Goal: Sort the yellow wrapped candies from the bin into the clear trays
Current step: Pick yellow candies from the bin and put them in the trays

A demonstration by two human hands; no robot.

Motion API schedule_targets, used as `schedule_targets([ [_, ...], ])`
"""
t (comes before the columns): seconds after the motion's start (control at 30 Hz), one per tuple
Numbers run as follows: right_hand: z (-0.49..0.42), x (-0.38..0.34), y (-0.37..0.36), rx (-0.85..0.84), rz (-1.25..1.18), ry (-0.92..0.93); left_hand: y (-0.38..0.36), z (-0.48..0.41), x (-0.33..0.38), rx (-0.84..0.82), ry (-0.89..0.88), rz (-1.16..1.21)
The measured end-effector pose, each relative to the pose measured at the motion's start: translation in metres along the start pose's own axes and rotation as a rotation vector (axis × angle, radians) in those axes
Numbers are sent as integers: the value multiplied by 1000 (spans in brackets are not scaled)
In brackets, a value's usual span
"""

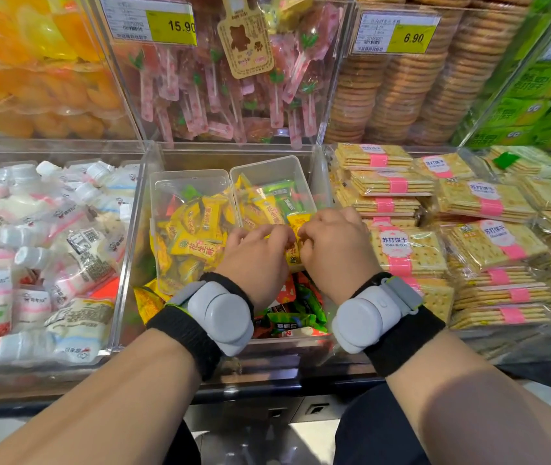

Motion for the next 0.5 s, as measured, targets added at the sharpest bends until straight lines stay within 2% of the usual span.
schedule_targets([
  [0.1,0,0,-3,-45,50,22,-1,3,-4,46,-44,-76],
  [0.27,-2,0,-3,-124,77,24,1,7,-5,46,-14,-134],
  [0.5,-1,-2,1,-115,31,7,20,18,-8,34,-9,-51],
])
Point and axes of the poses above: each hand's wrist, its own z-axis away from the middle knuckle, its own y-axis out of the back of the hand, x = y × z, the point moved 1 cm from there along -z, towards the middle knuckle, and after that the axes turned 9 degrees about y, right-handed, at the moved point
